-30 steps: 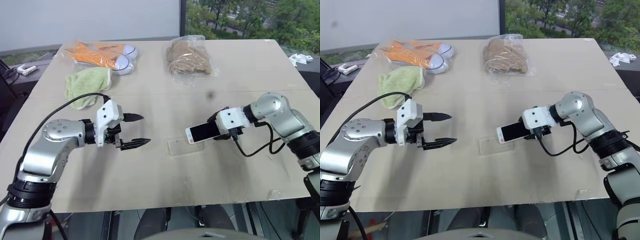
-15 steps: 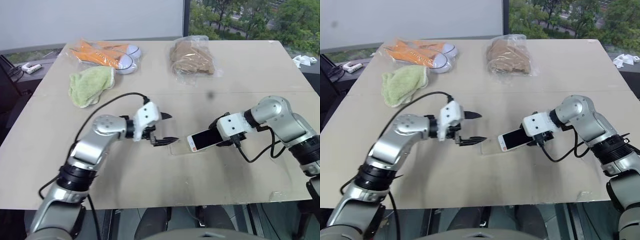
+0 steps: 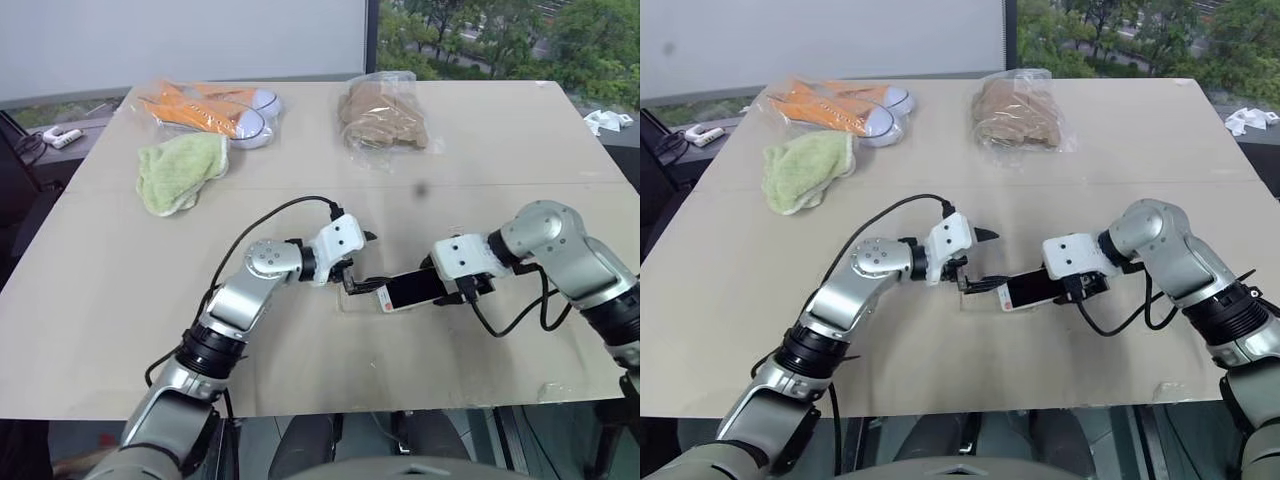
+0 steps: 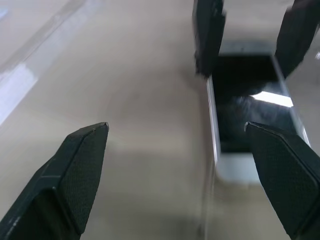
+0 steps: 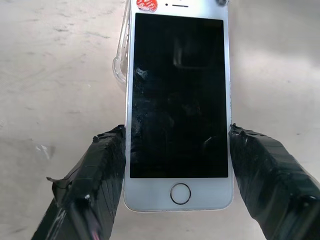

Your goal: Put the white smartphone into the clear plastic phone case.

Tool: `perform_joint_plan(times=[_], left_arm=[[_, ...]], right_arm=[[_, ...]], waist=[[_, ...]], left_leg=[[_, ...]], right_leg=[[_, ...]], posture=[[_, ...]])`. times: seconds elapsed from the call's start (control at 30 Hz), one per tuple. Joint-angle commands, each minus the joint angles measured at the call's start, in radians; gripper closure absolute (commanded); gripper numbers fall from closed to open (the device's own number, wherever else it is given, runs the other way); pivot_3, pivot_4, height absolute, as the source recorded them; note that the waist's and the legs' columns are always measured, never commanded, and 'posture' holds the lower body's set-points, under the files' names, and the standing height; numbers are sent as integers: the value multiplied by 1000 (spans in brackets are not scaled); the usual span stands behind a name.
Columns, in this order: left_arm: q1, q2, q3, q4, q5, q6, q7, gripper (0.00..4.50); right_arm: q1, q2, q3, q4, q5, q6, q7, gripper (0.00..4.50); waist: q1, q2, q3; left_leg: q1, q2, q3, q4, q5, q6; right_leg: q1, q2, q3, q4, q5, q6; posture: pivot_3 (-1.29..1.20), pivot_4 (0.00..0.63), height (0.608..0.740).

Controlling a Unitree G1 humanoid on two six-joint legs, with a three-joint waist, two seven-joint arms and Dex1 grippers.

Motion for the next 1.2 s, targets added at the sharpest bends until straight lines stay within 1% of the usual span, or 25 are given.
perform_joint_plan(times=[0.03, 0.07, 0.2, 0.23, 0.27, 0.3, 0.47, 0.57, 0.8, 1.2], left_arm=[[28, -17, 24, -45, -41, -12, -7, 550], [33, -22, 31, -50, -54, -8, -11, 871], [39, -35, 55, -92, -123, 26, -34, 2960], [40, -33, 50, -102, -128, 37, -38, 3363], [40, -29, 41, -104, -123, 47, -39, 4028], [43, -24, 31, -107, -121, 59, -45, 4435], [52, -2, -14, -121, -107, 92, -72, 4435], [42, -5, -28, -101, -91, 93, -62, 4435], [2, 1, -91, -30, -58, 141, -99, 4435], [-10, 1, -119, 18, -30, 137, -126, 4435]], right_arm=[[5, -3, -14, -44, 9, 28, 8, 1587], [5, -3, -14, -47, 10, 32, 9, 1587], [6, -1, -18, -47, 15, 42, 6, 1587], [7, -1, -18, -47, 15, 42, 5, 1587], [7, 0, -18, -46, 14, 42, 3, 1587], [6, 0, -18, -45, 13, 43, 1, 1587], [7, -3, -16, -62, 17, 68, 9, 1587], [8, -11, -12, -77, 15, 96, 18, 1587], [16, -19, -9, -115, 17, 153, 24, 1587], [20, -71, 1, -302, 32, 423, 31, 1587]], waist=[[0, 0, 0], [1, 0, 0], [2, 0, 0], [2, 0, 0], [2, 0, 0], [2, 0, 0], [2, 0, 0], [2, 0, 0], [3, 0, 0], [4, 0, 0]], left_leg=[[0, 0, 0, 0, 0, 0], [0, 0, 0, 0, 0, 0], [0, 0, 0, 1, 0, 0], [0, 0, 0, 1, 0, 0], [0, 0, 0, 1, 0, 0], [0, 0, 0, 1, 0, 0], [0, 0, 0, 1, 0, 0], [0, 0, 0, 1, 0, 0], [0, 0, 0, 1, 0, 0], [0, 0, -1, 1, 0, 0]], right_leg=[[0, 0, 0, 0, 0, 0], [0, 0, 0, 0, 0, 0], [0, 0, 0, 0, 0, 0], [0, 0, 0, 0, 0, 0], [0, 0, 0, 0, 0, 0], [0, 0, 0, 0, 0, 0], [0, 0, 0, 0, 0, 0], [0, 0, 0, 0, 0, 0], [1, 0, -1, 0, 0, 0], [1, 0, -1, 0, 0, 0]], posture=[[0, 150, 740], [0, 150, 740], [0, 150, 740], [0, 150, 740], [0, 150, 740], [0, 150, 740], [0, 150, 740], [0, 150, 740], [0, 150, 740], [0, 150, 740]])
